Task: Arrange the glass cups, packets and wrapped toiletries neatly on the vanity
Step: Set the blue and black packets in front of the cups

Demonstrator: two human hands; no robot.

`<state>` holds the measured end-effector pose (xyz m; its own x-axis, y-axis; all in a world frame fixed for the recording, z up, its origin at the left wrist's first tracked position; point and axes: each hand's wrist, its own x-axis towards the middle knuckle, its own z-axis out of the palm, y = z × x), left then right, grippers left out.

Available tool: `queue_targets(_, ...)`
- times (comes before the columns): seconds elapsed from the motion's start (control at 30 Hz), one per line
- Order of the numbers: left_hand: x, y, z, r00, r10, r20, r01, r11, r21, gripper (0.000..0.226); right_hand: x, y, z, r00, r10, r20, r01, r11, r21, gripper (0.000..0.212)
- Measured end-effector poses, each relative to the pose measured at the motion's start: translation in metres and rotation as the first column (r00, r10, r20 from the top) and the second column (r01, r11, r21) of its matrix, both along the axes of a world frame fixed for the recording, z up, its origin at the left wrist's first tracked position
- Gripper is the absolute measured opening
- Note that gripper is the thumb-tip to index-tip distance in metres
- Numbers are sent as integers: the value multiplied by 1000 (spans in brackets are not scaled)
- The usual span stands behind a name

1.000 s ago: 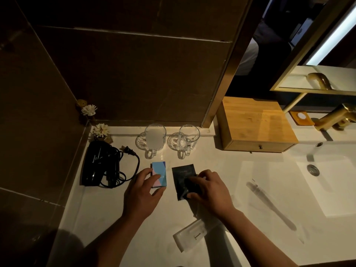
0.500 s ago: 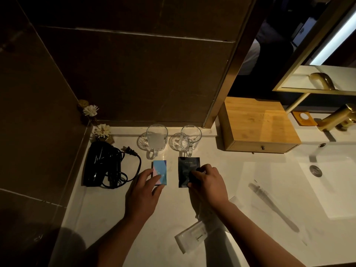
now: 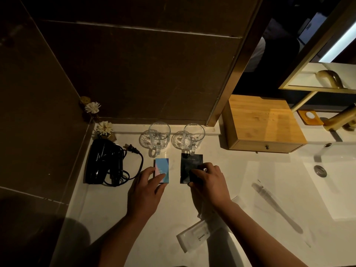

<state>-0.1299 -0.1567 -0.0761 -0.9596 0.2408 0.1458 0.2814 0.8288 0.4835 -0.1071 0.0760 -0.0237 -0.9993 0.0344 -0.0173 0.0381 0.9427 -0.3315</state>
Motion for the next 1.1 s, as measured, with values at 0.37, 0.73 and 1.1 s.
queue_targets(0.37, 0, 1, -1, 1000, 4, -5, -4, 1000, -15, 37, -6, 3, -1, 1000, 28, -10, -28, 1000, 10, 42)
queue_targets(0.73, -1, 2, 1, 1000, 14, -5, -14, 999, -29, 37, -8, 1, -2, 1000, 15, -17, -15, 1000, 9, 42)
queue_targets(1.1, 0, 3, 4, 1000, 4, -19, -5, 1000, -23, 43, -8, -1, -1, 1000, -7, -19, 7, 1000, 2, 41)
